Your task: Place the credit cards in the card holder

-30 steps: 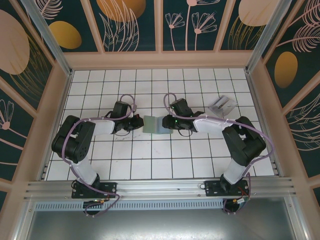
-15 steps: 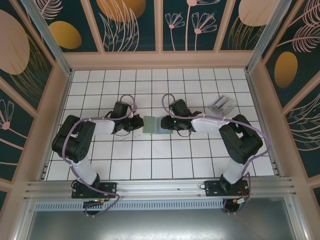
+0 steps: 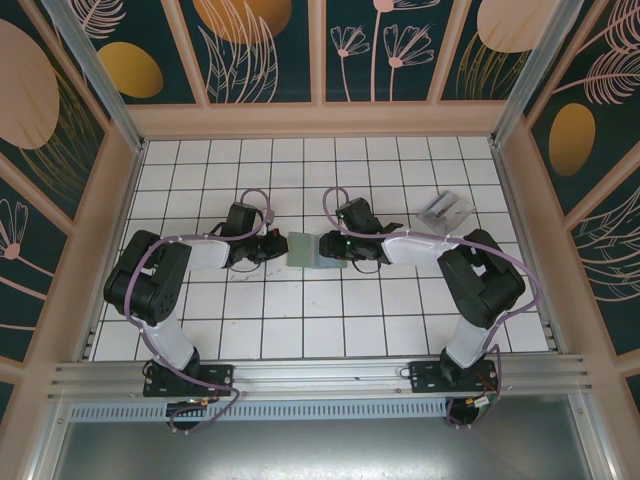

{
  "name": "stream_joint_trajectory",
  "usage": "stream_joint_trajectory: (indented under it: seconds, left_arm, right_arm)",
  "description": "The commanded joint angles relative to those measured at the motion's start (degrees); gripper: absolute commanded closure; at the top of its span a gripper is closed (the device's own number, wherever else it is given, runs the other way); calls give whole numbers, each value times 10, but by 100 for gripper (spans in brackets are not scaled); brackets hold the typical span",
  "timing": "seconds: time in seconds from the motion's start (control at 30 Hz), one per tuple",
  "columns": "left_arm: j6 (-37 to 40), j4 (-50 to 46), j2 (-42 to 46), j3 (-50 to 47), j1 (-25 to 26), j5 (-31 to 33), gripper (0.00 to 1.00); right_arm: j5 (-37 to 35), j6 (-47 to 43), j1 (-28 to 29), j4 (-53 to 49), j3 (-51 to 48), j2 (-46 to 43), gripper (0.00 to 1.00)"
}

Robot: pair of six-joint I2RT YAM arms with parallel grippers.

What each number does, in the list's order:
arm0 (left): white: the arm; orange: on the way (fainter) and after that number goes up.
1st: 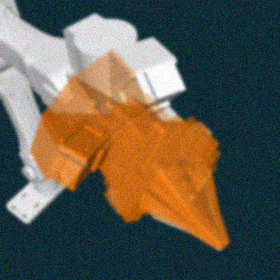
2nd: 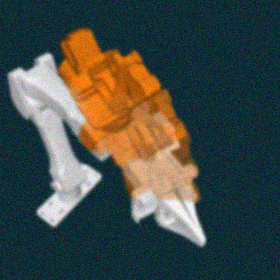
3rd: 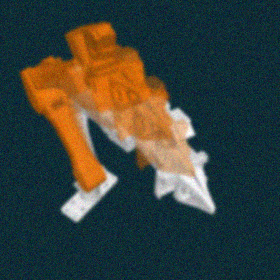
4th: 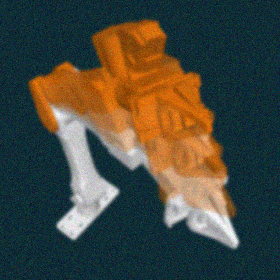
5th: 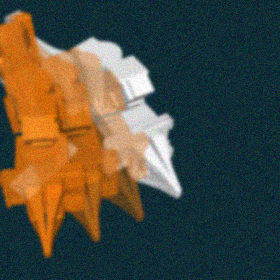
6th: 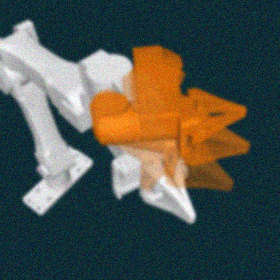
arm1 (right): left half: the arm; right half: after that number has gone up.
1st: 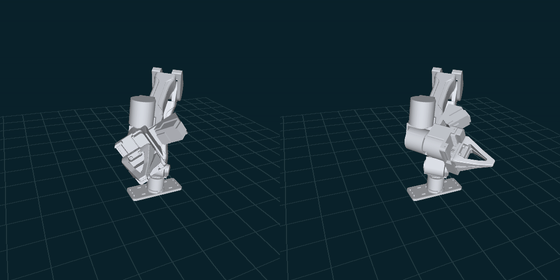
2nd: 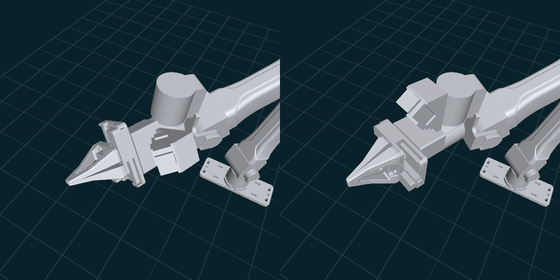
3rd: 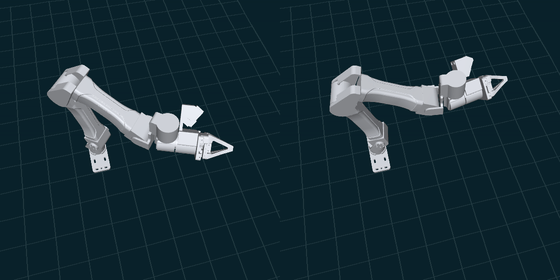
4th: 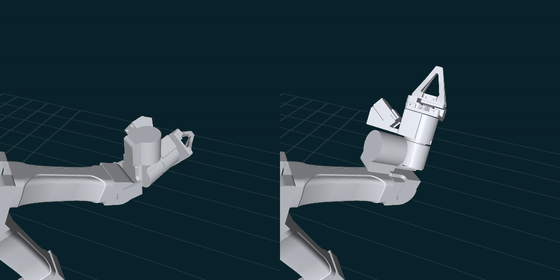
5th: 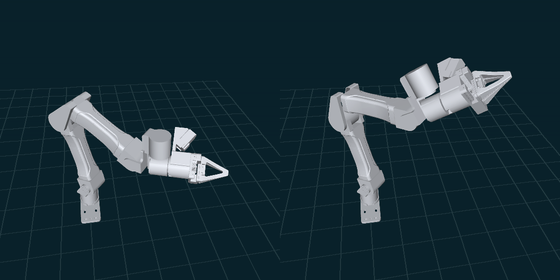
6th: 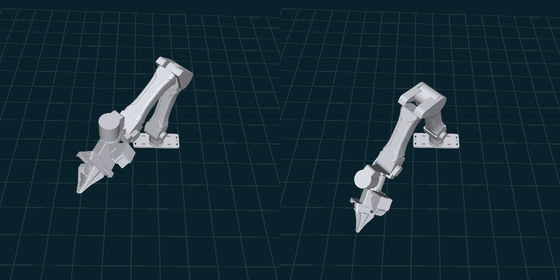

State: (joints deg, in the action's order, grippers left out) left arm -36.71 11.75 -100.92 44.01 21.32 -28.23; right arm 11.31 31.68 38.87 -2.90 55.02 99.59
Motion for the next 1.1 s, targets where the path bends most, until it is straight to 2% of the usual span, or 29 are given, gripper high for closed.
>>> stream_joint_trajectory:
  seconds: [0.0,0.7,0.87,1.07]
  left_arm:
    - [-7,7,4,-9,-2,-9,95]
    - [-14,12,-2,-8,-2,-17,96]
    - [-12,9,-2,-7,-2,-15,96]
    - [-8,4,2,-10,-2,-14,96]
  right_arm:
    - [-32,6,7,-22,2,-17,54]
    - [-34,19,18,-13,-11,1,54]
    - [-76,11,18,-40,-8,-14,53]
    - [-70,4,16,-41,-18,-16,53]
